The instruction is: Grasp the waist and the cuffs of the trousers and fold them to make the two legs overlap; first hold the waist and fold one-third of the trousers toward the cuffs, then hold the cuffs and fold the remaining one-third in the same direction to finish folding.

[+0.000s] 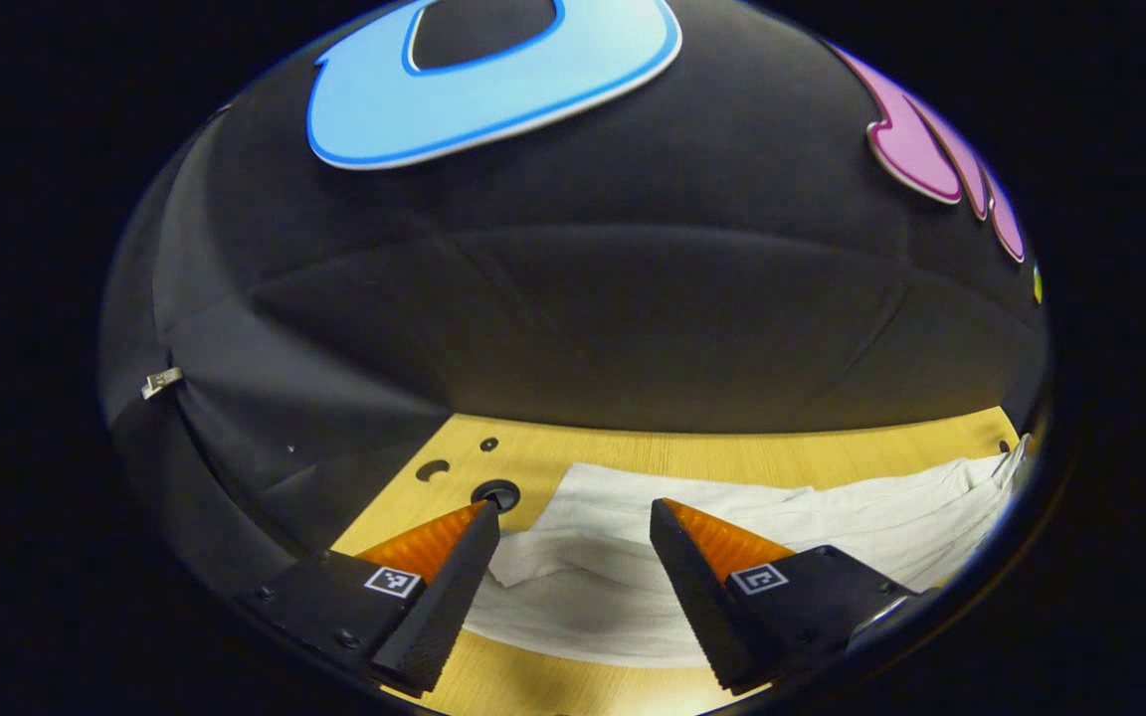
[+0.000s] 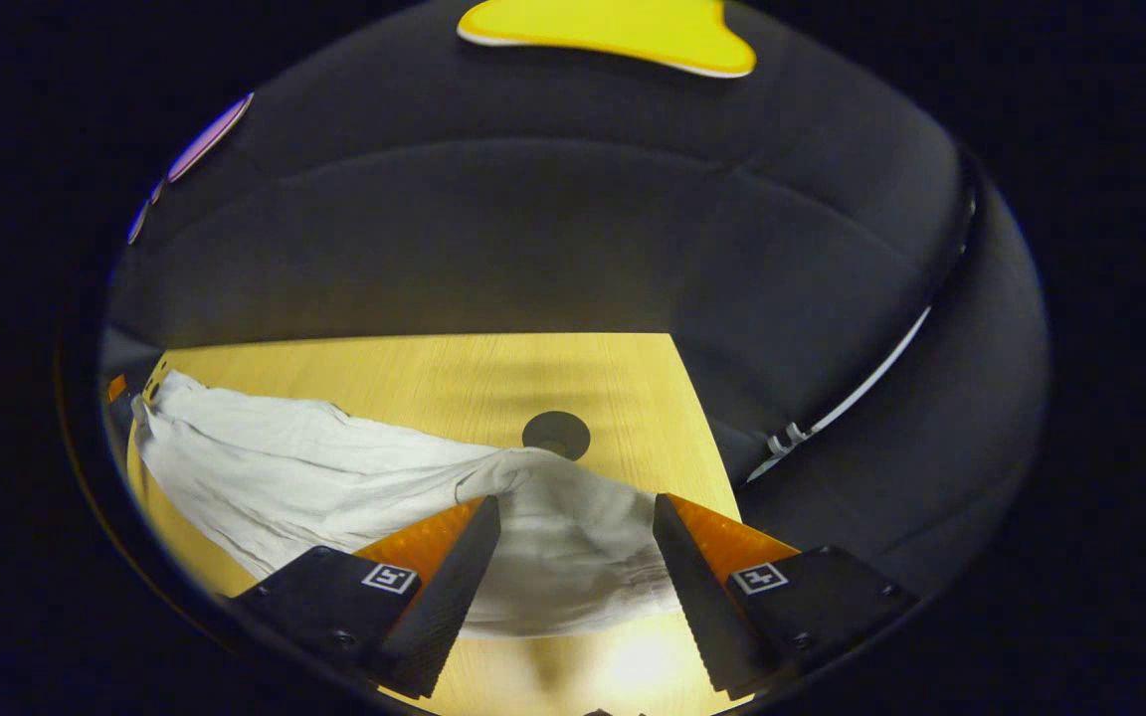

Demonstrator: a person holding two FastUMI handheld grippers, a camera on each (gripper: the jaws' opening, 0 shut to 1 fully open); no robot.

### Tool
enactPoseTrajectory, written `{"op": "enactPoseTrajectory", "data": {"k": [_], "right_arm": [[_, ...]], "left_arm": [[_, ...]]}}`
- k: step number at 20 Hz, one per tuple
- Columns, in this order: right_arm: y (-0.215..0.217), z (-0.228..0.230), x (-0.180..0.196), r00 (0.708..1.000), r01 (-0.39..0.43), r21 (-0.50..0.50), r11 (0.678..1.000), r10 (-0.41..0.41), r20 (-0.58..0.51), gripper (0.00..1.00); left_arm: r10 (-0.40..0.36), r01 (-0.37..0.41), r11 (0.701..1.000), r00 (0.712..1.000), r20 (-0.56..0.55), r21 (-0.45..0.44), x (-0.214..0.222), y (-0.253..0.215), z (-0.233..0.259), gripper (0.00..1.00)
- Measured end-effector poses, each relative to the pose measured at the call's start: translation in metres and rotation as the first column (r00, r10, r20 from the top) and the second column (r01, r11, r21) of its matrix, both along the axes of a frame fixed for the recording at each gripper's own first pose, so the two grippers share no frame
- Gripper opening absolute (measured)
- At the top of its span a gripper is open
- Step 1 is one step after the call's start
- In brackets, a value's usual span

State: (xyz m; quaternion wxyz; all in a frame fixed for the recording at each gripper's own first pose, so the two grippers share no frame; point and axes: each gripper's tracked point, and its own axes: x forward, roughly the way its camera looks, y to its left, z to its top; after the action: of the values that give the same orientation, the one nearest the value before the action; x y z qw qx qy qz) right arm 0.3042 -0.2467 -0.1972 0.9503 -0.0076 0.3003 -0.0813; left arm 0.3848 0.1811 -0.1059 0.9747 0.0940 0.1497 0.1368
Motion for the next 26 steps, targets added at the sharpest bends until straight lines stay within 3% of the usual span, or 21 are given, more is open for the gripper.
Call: {"op": "enactPoseTrajectory", "data": {"k": [4,7,8,11,16,17,18,19,20,21,22,23,26], "right_arm": [[-0.027,0.02,-0.015,0.982,0.142,0.096,0.985,-0.152,0.109,0.98],[-0.044,0.01,-0.03,0.969,0.218,0.157,0.963,-0.233,0.083,1.0],[-0.055,-0.001,-0.031,0.964,0.24,0.15,0.959,-0.253,0.08,1.0],[-0.048,-0.026,-0.036,0.957,0.272,0.226,0.935,-0.287,0.036,0.99],[-0.047,-0.06,-0.031,0.948,0.311,0.244,0.918,-0.319,-0.006,0.99],[-0.048,-0.067,-0.033,0.947,0.316,0.236,0.919,-0.32,-0.023,0.94],[-0.046,-0.072,-0.034,0.947,0.32,0.23,0.919,-0.318,-0.046,1.0],[-0.044,-0.067,-0.034,0.949,0.312,0.209,0.927,-0.317,-0.011,1.0],[-0.043,-0.074,-0.028,0.951,0.306,0.205,0.93,-0.308,-0.023,0.92],[-0.043,-0.071,-0.027,0.952,0.302,0.176,0.937,-0.305,-0.007,0.97],[-0.041,-0.076,-0.027,0.956,0.29,0.173,0.941,-0.293,-0.012,0.88],[-0.04,-0.073,-0.026,0.953,0.298,0.166,0.94,-0.302,0.002,0.92],[-0.03,-0.079,-0.021,0.953,0.301,0.205,0.931,-0.304,-0.015,0.68]], "left_arm": [[0.003,-0.002,1.0,0.999,0.041,-0.013,-0.046,-0.014,0.027,0.97],[0.02,-0.017,0.999,0.998,0.065,-0.04,-0.075,-0.015,0.036,0.97],[0.019,-0.02,1.0,0.999,0.037,0.017,-0.089,-0.016,0.038,0.97],[-0.014,0.013,0.999,0.999,0.031,0.039,-0.107,-0.031,0.046,0.97],[-0.056,0.055,0.998,0.998,0.039,0.02,-0.128,-0.064,0.053,0.97],[-0.067,0.066,0.998,0.997,0.04,0.014,-0.13,-0.072,0.054,0.97],[-0.073,0.073,0.997,0.996,0.043,0.007,-0.133,-0.078,0.055,0.97],[-0.08,0.08,0.997,0.996,0.048,0.002,-0.135,-0.084,0.057,0.97],[-0.089,0.089,0.996,0.995,0.051,-0.003,-0.137,-0.092,0.057,0.97],[-0.099,0.1,0.995,0.994,0.051,-0.006,-0.14,-0.099,0.058,0.97],[-0.109,0.109,0.994,0.993,0.047,-0.006,-0.142,-0.105,0.058,0.97],[-0.115,0.115,0.993,0.992,0.046,-0.002,-0.145,-0.11,0.059,0.97],[-0.135,0.136,0.991,0.989,0.054,-0.015,-0.154,-0.128,0.062,0.97]]}}
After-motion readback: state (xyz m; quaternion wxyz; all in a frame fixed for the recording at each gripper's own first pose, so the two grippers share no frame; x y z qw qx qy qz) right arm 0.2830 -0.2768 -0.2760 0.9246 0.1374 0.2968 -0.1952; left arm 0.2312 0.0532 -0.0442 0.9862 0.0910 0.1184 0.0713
